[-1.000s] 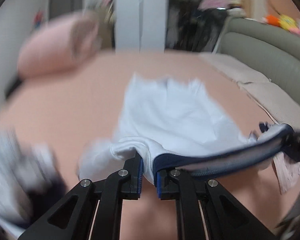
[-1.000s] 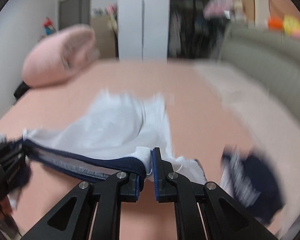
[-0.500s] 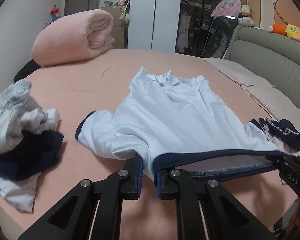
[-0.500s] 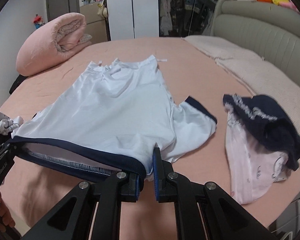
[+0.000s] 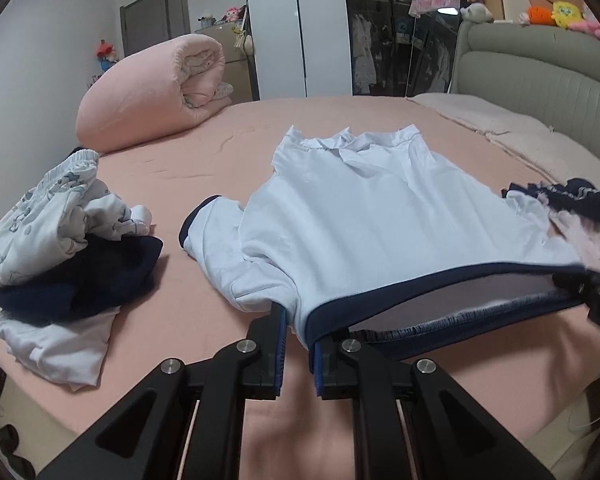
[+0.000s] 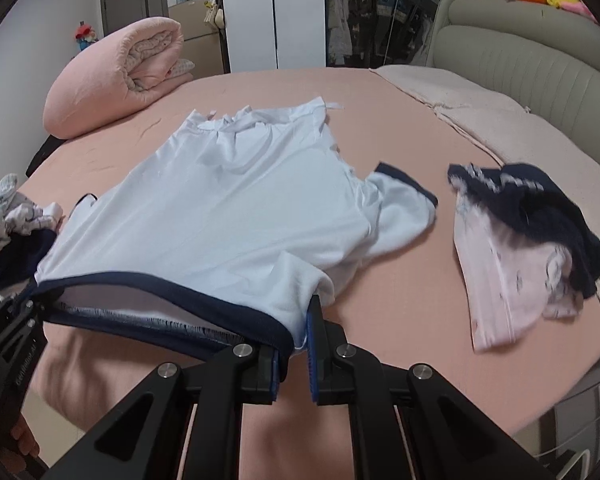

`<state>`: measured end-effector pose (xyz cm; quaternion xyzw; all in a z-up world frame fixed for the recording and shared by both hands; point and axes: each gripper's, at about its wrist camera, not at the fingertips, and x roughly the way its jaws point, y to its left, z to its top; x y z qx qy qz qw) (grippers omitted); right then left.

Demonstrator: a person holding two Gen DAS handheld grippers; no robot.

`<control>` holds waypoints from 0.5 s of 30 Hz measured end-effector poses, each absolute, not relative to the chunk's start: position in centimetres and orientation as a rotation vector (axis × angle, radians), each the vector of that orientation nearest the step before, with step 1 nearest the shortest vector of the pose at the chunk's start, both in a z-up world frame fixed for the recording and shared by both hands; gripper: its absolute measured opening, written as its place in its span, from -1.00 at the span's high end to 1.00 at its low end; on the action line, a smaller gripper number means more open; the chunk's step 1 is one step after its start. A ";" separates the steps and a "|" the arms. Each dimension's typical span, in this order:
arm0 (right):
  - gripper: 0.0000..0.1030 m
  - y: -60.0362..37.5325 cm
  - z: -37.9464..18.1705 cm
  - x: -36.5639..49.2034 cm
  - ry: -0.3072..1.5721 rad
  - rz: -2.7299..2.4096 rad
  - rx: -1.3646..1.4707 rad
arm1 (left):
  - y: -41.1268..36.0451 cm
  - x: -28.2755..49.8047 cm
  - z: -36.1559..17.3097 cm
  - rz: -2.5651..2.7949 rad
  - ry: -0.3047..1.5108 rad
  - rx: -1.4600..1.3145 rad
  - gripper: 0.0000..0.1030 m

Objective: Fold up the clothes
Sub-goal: 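Lay the shirt flat on the sheet with both grippers holding the hem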

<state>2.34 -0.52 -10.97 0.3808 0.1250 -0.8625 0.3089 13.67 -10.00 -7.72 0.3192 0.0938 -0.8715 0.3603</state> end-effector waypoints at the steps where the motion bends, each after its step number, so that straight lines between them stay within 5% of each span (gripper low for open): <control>1: 0.89 -0.3 -11.1 2.6 0.336 -2.280 1.007 | -9.8 13.8 -7.6 -2.250 0.246 0.818 0.82; 15: 0.88 0.9 -11.3 3.8 0.359 -2.268 1.006 | -9.0 15.3 -9.1 -2.258 0.246 0.855 0.81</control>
